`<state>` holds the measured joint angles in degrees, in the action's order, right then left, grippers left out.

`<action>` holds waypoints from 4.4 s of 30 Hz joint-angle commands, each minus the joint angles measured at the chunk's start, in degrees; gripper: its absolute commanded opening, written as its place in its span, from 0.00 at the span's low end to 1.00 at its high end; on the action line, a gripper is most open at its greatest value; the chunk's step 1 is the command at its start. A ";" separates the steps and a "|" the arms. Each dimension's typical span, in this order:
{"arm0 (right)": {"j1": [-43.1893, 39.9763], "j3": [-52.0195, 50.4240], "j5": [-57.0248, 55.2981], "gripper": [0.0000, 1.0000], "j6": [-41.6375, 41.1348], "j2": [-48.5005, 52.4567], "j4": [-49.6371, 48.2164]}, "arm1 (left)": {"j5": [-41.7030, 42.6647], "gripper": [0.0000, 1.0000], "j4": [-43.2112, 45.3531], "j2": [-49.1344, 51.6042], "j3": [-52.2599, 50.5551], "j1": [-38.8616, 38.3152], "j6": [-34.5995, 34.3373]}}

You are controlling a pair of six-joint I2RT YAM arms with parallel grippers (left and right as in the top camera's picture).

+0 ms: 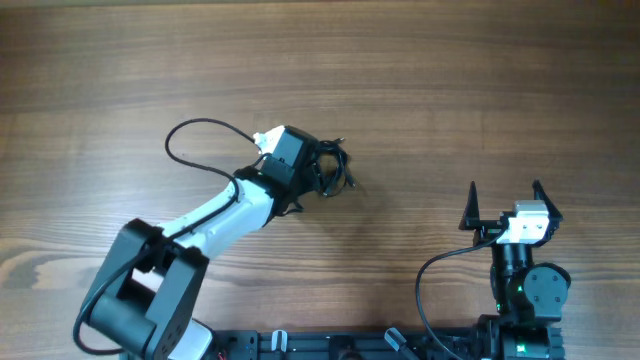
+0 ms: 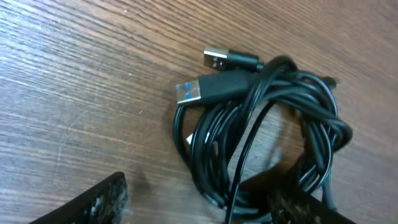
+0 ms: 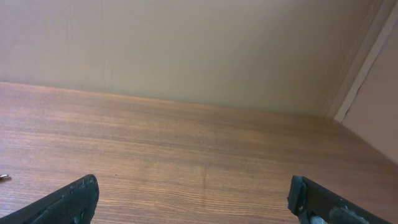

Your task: Untangle cables

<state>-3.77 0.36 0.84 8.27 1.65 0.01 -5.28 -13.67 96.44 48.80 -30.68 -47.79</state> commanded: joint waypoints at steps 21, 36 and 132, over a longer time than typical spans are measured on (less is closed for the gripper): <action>0.33 -0.07 0.50 1.00 0.81 -0.35 -0.31 | 7.85 0.20 -11.19 -23.12 2.64 8.39 28.06; 0.33 -0.07 10.99 1.00 -67.49 1.14 -0.79 | 7.82 0.47 -0.70 -2.64 2.64 8.41 27.89; 28.74 18.71 29.88 0.66 -64.08 83.01 -38.80 | 43.80 0.04 15.45 -24.55 2.64 14.80 24.41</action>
<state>27.68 18.63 29.76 -63.07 85.49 -40.88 37.65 2.63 73.17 50.96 -17.78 -22.63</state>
